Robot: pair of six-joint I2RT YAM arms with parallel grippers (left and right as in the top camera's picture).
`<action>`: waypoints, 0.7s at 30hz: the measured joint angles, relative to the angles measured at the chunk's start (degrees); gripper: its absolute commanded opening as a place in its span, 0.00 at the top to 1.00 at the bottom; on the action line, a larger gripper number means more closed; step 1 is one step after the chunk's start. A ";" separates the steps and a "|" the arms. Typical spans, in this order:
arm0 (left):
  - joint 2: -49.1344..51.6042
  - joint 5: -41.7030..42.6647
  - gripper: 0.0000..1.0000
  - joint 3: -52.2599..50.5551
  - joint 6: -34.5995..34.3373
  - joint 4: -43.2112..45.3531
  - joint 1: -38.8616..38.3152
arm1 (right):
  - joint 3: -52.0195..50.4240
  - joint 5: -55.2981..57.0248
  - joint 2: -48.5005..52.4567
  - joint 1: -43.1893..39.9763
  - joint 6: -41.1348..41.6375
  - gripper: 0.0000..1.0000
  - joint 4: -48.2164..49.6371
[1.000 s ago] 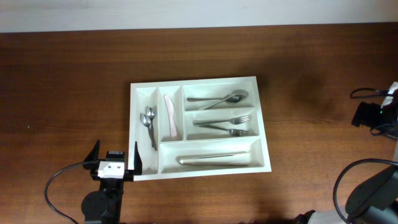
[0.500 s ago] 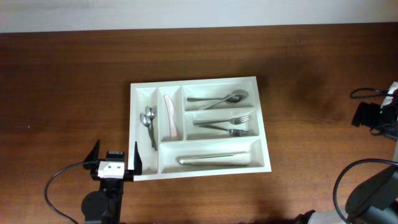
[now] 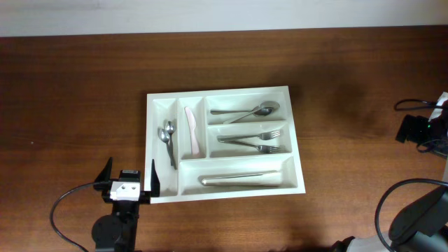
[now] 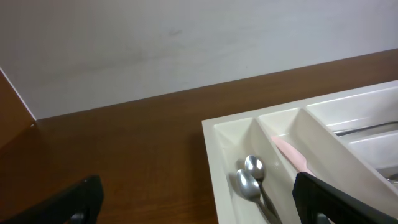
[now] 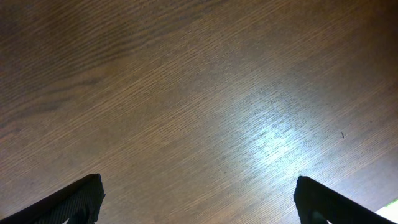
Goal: Pack container
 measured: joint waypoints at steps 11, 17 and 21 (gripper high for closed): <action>0.00 0.00 0.01 0.00 0.00 0.00 0.00 | 0.00 0.63 0.00 0.00 -0.55 0.01 -0.02; 0.00 0.00 0.01 0.00 0.00 0.00 0.00 | 0.00 3.26 0.00 0.00 -2.84 0.01 0.00; 0.00 0.00 0.01 0.00 0.00 0.00 0.00 | 0.00 3.74 0.00 0.00 -3.37 0.01 1.16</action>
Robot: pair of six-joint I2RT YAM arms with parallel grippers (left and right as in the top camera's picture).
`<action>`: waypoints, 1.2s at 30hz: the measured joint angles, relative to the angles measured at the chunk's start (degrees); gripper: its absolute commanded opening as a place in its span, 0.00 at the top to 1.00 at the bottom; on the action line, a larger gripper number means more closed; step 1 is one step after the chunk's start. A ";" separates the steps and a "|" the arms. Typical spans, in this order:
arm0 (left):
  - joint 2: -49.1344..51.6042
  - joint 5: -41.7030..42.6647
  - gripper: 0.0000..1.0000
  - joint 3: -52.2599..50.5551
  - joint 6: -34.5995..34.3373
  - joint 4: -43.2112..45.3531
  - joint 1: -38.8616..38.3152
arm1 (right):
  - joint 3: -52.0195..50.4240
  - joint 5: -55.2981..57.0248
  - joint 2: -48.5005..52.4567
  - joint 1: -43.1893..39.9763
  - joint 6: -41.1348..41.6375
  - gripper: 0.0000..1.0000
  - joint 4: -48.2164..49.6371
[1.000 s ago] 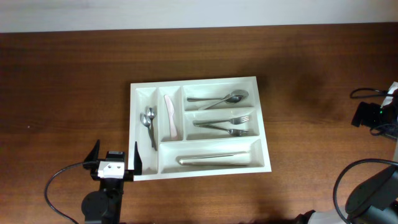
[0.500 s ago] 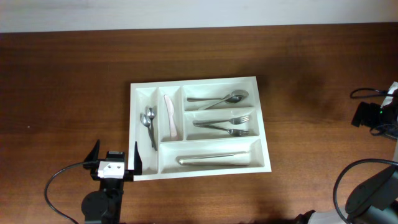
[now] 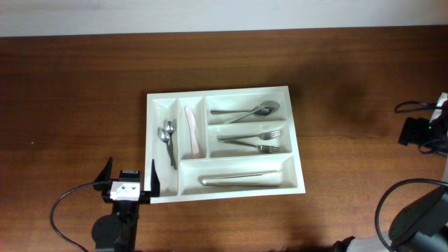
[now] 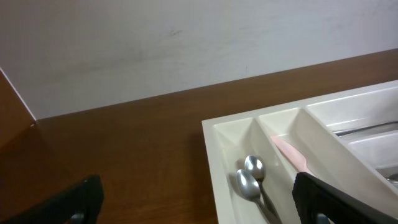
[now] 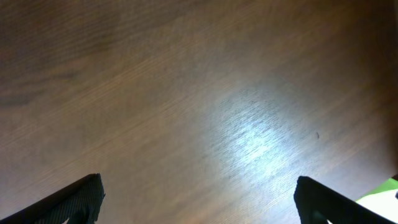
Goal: Pack container
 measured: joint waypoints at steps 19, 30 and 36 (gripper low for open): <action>-0.02 0.00 0.01 0.00 0.00 -0.02 0.00 | -0.61 -21.68 -16.52 10.23 -0.09 0.01 36.70; -0.02 0.02 0.01 0.00 0.00 -0.02 0.00 | -7.19 -22.95 -31.52 17.38 -0.09 0.01 36.87; -0.02 0.00 0.01 0.00 0.00 -0.02 0.00 | -18.62 -23.32 -47.12 21.99 -0.07 0.01 37.00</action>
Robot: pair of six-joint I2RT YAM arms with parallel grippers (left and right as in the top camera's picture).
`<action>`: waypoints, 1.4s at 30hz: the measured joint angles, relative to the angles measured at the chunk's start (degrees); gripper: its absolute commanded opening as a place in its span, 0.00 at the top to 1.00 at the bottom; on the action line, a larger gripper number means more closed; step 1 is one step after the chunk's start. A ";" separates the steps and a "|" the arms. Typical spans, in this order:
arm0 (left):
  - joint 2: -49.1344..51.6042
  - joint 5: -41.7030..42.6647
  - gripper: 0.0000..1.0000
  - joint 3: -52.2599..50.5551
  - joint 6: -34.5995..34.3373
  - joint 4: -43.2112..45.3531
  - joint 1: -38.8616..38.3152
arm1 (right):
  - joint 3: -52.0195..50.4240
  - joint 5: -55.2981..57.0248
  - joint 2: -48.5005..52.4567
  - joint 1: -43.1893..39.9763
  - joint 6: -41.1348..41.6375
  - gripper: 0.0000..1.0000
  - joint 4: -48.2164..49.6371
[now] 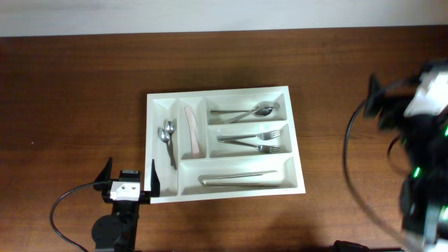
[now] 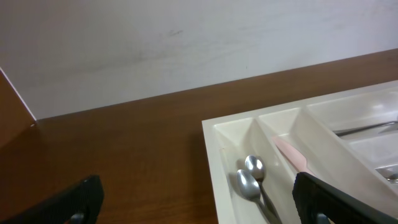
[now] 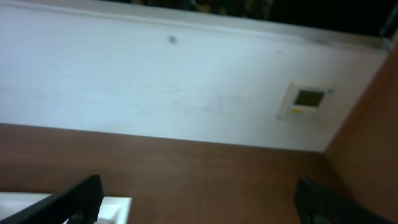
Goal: Pack container
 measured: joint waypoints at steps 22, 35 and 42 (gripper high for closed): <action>0.00 0.00 0.01 0.00 0.00 0.00 0.00 | -30.67 -0.17 -41.09 12.41 -0.02 0.01 9.77; 0.00 0.00 0.01 0.00 0.00 0.00 0.00 | -39.58 -0.07 -46.58 12.76 0.28 0.01 12.90; 0.00 0.00 0.01 0.00 0.00 0.00 0.00 | -41.90 1.40 -48.57 12.79 0.31 0.01 14.12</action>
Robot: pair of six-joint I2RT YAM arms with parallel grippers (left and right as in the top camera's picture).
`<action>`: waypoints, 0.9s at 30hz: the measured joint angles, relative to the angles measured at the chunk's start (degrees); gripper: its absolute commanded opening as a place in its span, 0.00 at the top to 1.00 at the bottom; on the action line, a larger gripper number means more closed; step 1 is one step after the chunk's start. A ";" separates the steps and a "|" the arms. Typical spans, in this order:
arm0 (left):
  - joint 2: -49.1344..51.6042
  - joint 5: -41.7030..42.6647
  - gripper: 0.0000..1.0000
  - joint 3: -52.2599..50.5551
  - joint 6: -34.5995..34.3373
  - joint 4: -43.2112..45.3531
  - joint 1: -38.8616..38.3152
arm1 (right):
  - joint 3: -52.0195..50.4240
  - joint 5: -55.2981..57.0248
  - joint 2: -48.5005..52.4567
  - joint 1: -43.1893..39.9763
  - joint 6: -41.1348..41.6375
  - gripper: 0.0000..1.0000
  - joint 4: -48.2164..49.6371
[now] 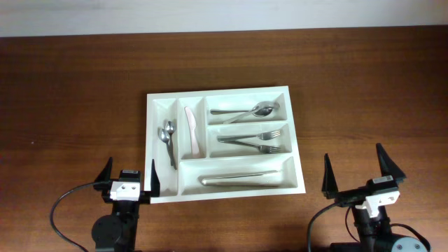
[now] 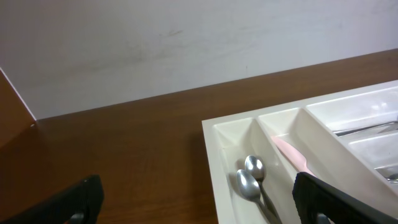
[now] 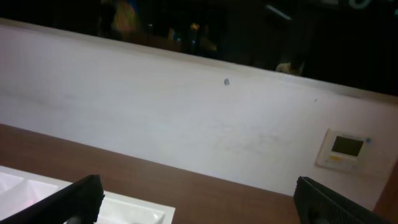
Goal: Pack container
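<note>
A white cutlery tray [image 1: 149, 140] lies mid-table. It holds two small spoons [image 1: 168, 136], a pink utensil [image 1: 191, 131], larger spoons [image 1: 245, 110], forks [image 1: 252, 141] and knives [image 1: 234, 180], each kind in its own compartment. My left gripper [image 1: 130, 173] stands open at the tray's front left corner, holding nothing. Its wrist view shows the tray rim [image 2: 211, 155], the small spoons [image 2: 252, 177] and the pink utensil [image 2: 289, 152] between the open left gripper [image 2: 199, 205]. My right gripper [image 1: 352, 154] stands open and holds nothing, front right of the tray. The right gripper [image 3: 199, 205] faces the wall, with the tray corner [image 3: 143, 208] low in view.
Brown wooden table [image 1: 70, 105] all round the tray. A white wall [image 3: 186, 112] with a small panel [image 3: 345, 149] runs along the far edge. Black cables [image 1: 63, 210] trail from both arm bases at the front edge.
The right arm was a blur at the table's right edge; now it stands at the front right, fingers open, camera toward the wall. The left arm and the tray's contents are unchanged.
First the right gripper was at the far right edge, its camera on bare table, and it stayed near there a moment later. Then it was blurred at the right, camera toward the wall. Now it stands front right. The left gripper stayed open by the tray.
</note>
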 measured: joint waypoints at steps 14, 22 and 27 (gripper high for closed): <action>0.00 0.02 0.01 0.00 0.00 0.00 0.00 | -11.91 11.06 0.00 0.04 3.41 0.01 11.76; 0.00 0.00 0.01 0.00 0.00 0.00 0.00 | -19.15 13.27 0.00 0.04 4.46 0.01 13.44; 0.00 0.02 0.01 0.00 0.00 0.00 0.00 | -20.94 13.64 0.00 0.04 4.48 0.01 11.41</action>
